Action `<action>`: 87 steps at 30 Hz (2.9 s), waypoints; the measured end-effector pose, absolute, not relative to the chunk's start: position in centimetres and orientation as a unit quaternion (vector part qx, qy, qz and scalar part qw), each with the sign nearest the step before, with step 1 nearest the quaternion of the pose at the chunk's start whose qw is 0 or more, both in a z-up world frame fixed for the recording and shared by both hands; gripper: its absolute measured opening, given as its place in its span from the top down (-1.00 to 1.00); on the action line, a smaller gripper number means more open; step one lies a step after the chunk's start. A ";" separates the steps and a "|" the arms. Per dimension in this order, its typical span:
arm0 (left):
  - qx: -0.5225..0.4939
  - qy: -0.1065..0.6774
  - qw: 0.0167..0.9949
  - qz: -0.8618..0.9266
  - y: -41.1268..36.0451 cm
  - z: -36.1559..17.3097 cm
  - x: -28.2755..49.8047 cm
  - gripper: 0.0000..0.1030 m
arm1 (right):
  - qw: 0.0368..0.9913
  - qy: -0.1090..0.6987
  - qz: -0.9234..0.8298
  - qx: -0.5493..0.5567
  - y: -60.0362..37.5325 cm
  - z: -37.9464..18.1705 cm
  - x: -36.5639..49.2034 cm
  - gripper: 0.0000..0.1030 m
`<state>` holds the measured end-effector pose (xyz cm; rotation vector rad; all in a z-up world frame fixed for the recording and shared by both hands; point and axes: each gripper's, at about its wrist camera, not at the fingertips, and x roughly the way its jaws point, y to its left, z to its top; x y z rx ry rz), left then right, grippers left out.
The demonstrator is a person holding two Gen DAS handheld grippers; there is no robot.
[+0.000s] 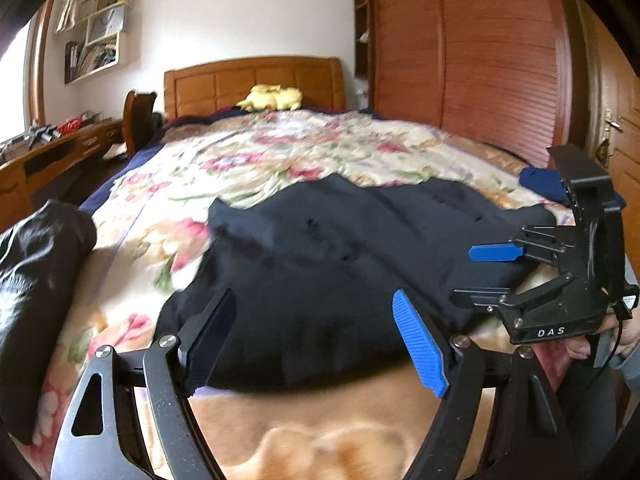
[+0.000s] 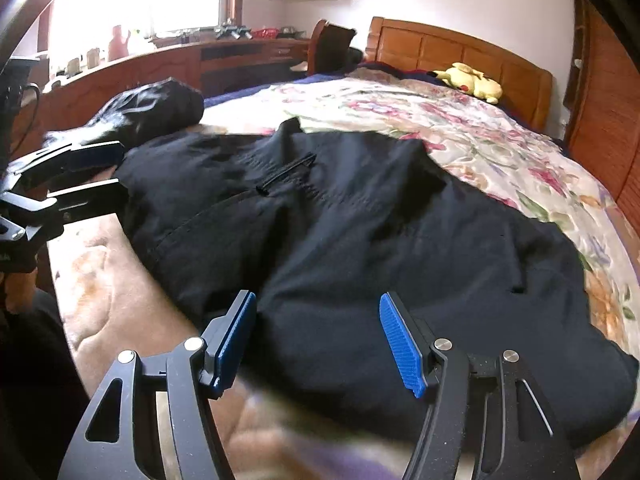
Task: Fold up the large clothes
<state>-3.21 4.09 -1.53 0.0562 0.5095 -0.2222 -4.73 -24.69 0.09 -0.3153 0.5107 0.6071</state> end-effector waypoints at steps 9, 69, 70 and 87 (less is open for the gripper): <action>0.034 0.243 0.957 -0.153 0.3 -1.2 -2.6 -0.58 | 0.943 0.237 0.191 -0.138 -32.8 2.5 -6.5 -0.28; 0.048 0.332 0.929 -0.154 -2.7 -5.4 0.7 -0.58 | 0.938 0.313 0.143 0.038 -42.0 -0.2 -2.8 -0.35; 0.048 0.332 0.929 -0.154 -2.8 -5.4 0.7 -0.58 | 0.937 0.314 0.149 0.039 -41.9 -0.3 -2.8 -0.30; 0.045 0.327 0.931 -0.152 -2.2 -4.9 0.6 -0.58 | 0.947 0.254 0.196 0.010 -41.6 5.0 -4.7 0.60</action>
